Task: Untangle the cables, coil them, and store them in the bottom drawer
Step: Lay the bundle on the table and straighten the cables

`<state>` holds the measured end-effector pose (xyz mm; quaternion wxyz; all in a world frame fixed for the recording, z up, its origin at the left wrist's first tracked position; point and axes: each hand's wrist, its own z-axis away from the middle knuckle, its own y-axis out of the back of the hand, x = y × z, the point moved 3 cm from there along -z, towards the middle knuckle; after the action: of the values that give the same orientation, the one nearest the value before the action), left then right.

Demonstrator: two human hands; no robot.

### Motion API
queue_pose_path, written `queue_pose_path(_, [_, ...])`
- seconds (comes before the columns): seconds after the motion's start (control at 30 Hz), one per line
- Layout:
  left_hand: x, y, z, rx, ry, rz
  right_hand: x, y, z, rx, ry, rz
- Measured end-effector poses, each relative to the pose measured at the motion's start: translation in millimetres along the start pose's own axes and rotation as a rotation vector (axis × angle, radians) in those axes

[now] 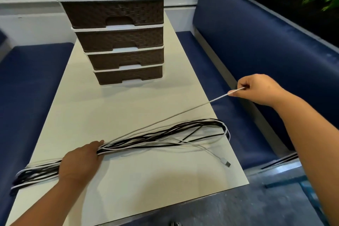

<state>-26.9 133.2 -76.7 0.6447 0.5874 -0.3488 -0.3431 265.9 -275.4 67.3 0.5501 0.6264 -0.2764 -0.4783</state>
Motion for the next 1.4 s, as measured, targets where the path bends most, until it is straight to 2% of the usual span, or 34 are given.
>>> queue_pose_path(0.17, [-2.2,-0.8,-0.1,-0.003,-0.004,0.004,36.9,-53.6,-6.4,-0.210,-0.055,0.040])
queue_pose_path(0.27, [-0.9,-1.0,-1.0,-0.002,-0.014,0.008,49.2,-89.0,-3.6,-0.425,-0.142,0.128])
queue_pose_path(0.33, [-1.2,-1.3,-1.3,0.004,-0.011,0.018,31.6,-101.5,-2.6,-0.440,-0.154,0.147])
queue_pose_path(0.43, [-2.8,-1.6,-1.3,0.012,-0.011,0.022,-49.9,-104.8,15.0,-0.204,0.051,-0.119])
queue_pose_path(0.47, [-3.6,-2.2,-1.2,0.015,-0.017,0.020,-81.0,-109.1,27.1,-0.210,0.152,-0.200])
queue_pose_path(0.53, [-4.4,-4.0,-1.9,0.016,-0.023,0.023,-128.4,-132.2,51.7,-0.307,0.342,-0.109])
queue_pose_path(0.6, [-5.3,-5.5,-2.4,0.017,-0.025,0.026,-151.1,-167.3,64.6,-0.328,0.421,0.109])
queue_pose_path(0.77, [-5.7,-4.4,-0.9,0.057,-0.048,0.050,-148.3,-186.2,50.3,-0.068,0.330,0.284])
queue_pose_path(0.93, [-5.6,-3.4,-0.9,0.060,-0.053,0.039,-88.4,-140.3,21.3,-0.072,0.085,0.505])
queue_pose_path(1.07, [-7.1,-5.5,-3.0,0.032,-0.053,0.014,-28.6,-109.3,7.0,-0.018,-0.014,0.444])
queue_pose_path(1.17, [-8.7,-7.6,-5.4,0.032,-0.052,-0.005,-5.3,-107.4,-7.3,-0.061,-0.111,0.247])
queue_pose_path(1.3, [-10.6,-11.5,-6.7,0.031,-0.057,0.033,2.3,-108.6,-8.3,-0.411,-0.313,0.276])
queue_pose_path(1.33, [-10.9,-12.3,-6.9,0.037,-0.063,0.046,-7.4,-105.5,-5.6,-0.448,-0.320,0.286])
queue_pose_path(1.4, [-11.2,-13.5,-6.9,0.044,-0.080,0.060,-46.7,-99.1,-0.5,-0.360,-0.244,0.262])
